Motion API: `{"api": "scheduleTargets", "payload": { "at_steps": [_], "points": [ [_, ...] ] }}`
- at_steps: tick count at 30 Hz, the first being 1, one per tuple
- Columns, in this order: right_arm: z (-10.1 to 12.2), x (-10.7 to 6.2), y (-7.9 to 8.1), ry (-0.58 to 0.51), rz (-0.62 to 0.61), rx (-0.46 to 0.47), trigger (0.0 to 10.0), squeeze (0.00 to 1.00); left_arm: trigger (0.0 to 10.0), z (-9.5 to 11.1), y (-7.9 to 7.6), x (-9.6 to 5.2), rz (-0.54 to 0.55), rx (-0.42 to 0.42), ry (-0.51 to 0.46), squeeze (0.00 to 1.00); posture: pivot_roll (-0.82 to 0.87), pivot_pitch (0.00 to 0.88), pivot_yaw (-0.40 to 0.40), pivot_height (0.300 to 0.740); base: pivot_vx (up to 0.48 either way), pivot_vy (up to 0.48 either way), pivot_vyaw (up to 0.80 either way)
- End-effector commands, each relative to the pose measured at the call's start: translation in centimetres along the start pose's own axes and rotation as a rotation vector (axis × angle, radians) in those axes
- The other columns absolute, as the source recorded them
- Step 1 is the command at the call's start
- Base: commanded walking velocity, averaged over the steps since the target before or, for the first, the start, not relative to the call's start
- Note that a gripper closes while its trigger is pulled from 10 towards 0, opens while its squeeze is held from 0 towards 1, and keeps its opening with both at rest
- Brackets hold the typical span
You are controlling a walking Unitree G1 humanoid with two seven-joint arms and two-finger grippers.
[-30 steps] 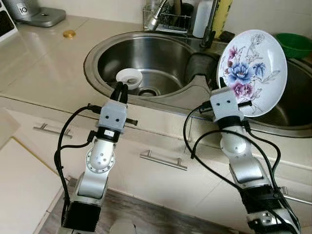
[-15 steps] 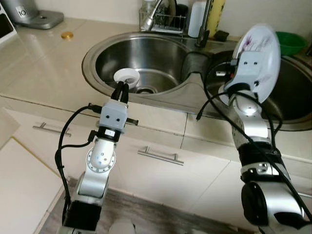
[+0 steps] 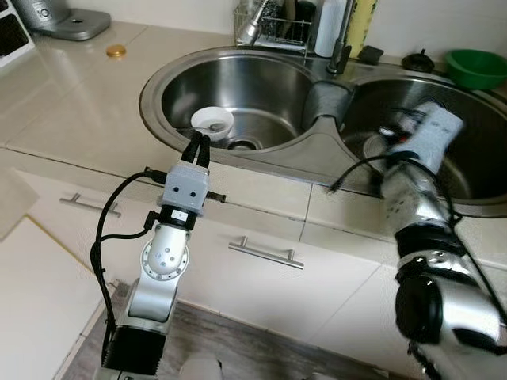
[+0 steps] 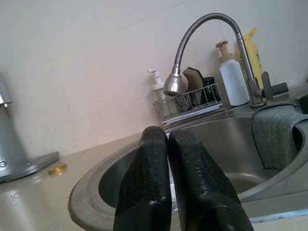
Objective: Kitchen organization
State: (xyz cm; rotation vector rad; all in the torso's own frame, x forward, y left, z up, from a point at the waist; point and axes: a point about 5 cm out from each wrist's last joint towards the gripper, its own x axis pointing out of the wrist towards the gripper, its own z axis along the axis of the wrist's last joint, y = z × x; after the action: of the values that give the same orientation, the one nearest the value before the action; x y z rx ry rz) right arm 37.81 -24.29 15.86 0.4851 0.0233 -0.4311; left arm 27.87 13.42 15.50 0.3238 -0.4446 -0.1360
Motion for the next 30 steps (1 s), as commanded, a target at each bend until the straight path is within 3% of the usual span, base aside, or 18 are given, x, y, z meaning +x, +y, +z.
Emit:
{"api": "scheduleTargets", "payload": {
  "at_steps": [1,14,17,27,28,30],
  "points": [
    [0.6,0.2,0.0,0.002,-0.022,0.040,10.0,0.00,10.0,-0.1,-0.4,0.0,-0.016,-0.003,0.006,0.00,0.19,0.000,-0.033,0.740,0.000,0.000,0.00],
    [-1.7,0.0,-1.6,0.114,-0.115,0.079,10.0,0.00,10.0,-0.2,-0.4,0.0,-0.021,-0.002,0.012,0.00,0.18,0.000,-0.030,0.740,0.000,0.000,0.00],
    [-2.1,0.0,-2.9,0.146,-0.200,0.125,10.0,0.00,10.0,-0.2,-0.5,0.0,-0.022,-0.001,0.014,0.00,0.18,0.000,-0.031,0.740,0.000,0.000,0.00],
    [-2.0,-0.2,-4.1,0.139,-0.261,0.144,10.0,0.00,10.0,-0.3,-0.6,0.1,-0.026,-0.002,0.018,0.00,0.18,0.000,-0.031,0.740,0.000,0.000,0.00],
    [-1.9,-0.2,-4.1,0.129,-0.260,0.146,10.0,0.95,10.0,-0.3,-0.6,0.1,-0.026,-0.003,0.018,0.00,0.18,0.000,-0.030,0.740,0.000,0.000,0.00],
    [-1.8,-0.2,-4.1,0.114,-0.256,0.148,10.0,1.00,10.0,-0.3,-0.6,0.1,-0.027,-0.003,0.019,0.00,0.18,0.000,-0.030,0.740,0.000,0.000,0.00]
  ]
}}
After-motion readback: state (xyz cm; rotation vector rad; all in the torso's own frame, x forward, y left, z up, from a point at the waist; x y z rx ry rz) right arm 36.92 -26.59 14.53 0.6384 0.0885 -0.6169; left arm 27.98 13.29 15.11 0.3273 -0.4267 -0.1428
